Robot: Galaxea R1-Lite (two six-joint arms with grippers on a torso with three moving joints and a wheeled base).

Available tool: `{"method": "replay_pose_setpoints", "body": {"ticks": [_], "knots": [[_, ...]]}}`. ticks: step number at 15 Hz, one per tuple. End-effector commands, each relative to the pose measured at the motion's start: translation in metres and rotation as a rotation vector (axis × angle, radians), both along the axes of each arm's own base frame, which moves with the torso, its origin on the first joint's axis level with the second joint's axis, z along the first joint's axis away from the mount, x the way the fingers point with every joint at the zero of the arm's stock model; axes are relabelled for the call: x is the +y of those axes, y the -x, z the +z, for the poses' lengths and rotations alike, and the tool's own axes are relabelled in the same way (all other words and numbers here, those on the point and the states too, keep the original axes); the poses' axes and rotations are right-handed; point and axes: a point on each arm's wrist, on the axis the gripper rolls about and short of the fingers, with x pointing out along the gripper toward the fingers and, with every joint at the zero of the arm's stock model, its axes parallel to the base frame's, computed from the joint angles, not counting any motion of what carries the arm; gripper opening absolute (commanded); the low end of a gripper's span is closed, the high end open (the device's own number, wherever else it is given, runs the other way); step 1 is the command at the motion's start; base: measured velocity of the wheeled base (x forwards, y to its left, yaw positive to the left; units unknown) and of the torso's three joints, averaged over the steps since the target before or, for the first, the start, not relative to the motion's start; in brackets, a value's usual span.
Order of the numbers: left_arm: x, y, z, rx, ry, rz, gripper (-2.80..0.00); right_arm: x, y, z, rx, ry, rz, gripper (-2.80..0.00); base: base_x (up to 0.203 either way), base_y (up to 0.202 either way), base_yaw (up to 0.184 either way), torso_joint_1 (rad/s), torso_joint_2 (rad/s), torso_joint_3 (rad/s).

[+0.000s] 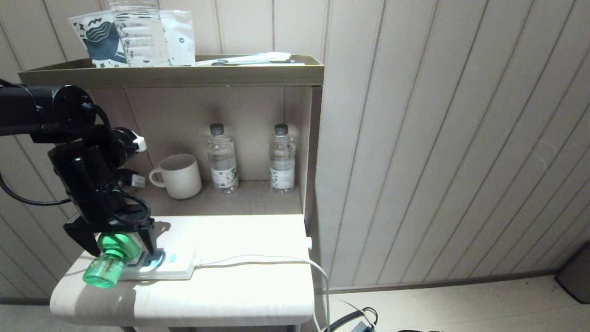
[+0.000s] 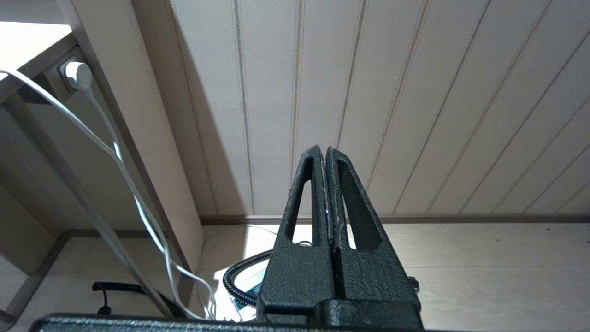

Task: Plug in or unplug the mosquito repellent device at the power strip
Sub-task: Hold the socket with your right hand and unplug it with your left hand

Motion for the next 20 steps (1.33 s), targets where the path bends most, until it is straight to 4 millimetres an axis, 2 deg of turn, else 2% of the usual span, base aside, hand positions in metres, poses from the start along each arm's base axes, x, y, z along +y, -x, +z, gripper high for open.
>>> {"method": "replay_pose_setpoints", "body": {"ticks": [1, 6, 10, 14, 20], "knots": [[-0.003, 0.001, -0.001, 0.012, -0.001, -0.006, 0.00, 0.000, 0.000, 0.000, 0.001, 0.000, 0.000, -2.80, 0.000, 0.000, 0.000, 0.000, 0.00, 0.000], [-0.005, 0.000, 0.005, -0.018, 0.005, -0.007, 0.00, 0.000, 0.000, 0.000, 0.001, 0.000, 0.000, -2.80, 0.000, 0.000, 0.000, 0.000, 0.00, 0.000], [-0.007, 0.009, 0.012, -0.022, 0.018, -0.012, 0.00, 0.000, 0.000, 0.000, 0.001, 0.000, 0.000, -2.80, 0.000, 0.000, 0.000, 0.000, 0.00, 0.000], [-0.009, 0.019, 0.004, 0.022, 0.019, -0.011, 0.00, 0.000, 0.000, 0.000, 0.001, 0.000, 0.000, -2.80, 0.000, 0.000, 0.000, 0.000, 0.00, 0.000], [-0.010, 0.009, -0.004, 0.000, 0.022, 0.007, 0.00, 0.000, 0.000, 0.000, 0.001, 0.000, 0.000, -2.80, 0.000, 0.000, 0.000, 0.000, 0.00, 0.000]]}}
